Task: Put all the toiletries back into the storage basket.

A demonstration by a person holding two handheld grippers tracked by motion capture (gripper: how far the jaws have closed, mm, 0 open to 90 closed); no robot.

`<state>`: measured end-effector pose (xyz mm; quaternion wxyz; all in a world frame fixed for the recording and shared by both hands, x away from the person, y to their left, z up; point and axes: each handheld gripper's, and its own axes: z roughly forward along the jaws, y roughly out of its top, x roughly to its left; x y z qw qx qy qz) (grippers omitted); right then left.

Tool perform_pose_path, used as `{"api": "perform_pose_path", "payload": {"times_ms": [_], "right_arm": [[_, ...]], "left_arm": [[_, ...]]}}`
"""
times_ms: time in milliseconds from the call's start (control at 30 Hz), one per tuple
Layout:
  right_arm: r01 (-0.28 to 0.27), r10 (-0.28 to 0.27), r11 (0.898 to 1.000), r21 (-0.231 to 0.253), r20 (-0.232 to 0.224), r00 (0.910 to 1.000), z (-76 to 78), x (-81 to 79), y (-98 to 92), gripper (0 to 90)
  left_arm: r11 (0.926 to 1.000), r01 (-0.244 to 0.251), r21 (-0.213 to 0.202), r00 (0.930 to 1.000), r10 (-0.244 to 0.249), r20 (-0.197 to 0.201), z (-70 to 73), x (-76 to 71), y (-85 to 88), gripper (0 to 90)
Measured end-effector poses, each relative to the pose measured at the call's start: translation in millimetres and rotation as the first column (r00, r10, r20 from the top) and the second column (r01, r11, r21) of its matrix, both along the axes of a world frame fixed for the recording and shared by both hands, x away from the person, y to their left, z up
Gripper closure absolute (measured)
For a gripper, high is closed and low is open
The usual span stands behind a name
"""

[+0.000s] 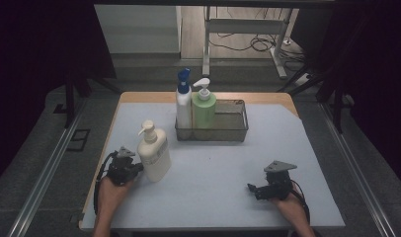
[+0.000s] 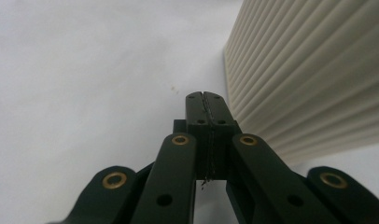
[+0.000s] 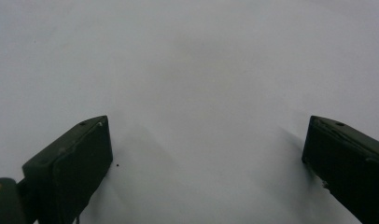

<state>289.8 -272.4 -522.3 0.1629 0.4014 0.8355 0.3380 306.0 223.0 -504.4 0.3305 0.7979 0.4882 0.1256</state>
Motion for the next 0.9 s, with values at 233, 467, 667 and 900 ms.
{"api": "perform_pose_path", "payload": {"times_ms": [233,467,667,900], "right_arm": [[-0.001,0.001,1.000,0.001,0.000,1.0000,0.0,-0.1,0.0,1.2],[0.000,0.000,1.000,0.001,0.001,1.0000,-0.1,-0.1,0.0,1.2],[-0.001,0.001,1.000,-0.001,0.001,1.0000,0.0,0.0,-0.1,1.2],[0.002,-0.002,1.000,-0.001,0.000,1.0000,0.0,-0.1,0.2,1.2]], "left_arm": [[0.9995,0.012,-0.029,0.9998,-0.013,-0.013,-0.2,4.9,-3.7,89.5],[0.9983,0.031,-0.050,0.9994,-0.032,-0.015,-2.9,1.0,-7.7,89.5],[0.9966,0.050,-0.065,0.9985,-0.051,-0.018,-5.9,-2.5,-16.4,89.5],[0.9974,0.057,-0.044,0.9982,-0.058,-0.018,-5.5,-7.8,-23.7,89.4]]}}
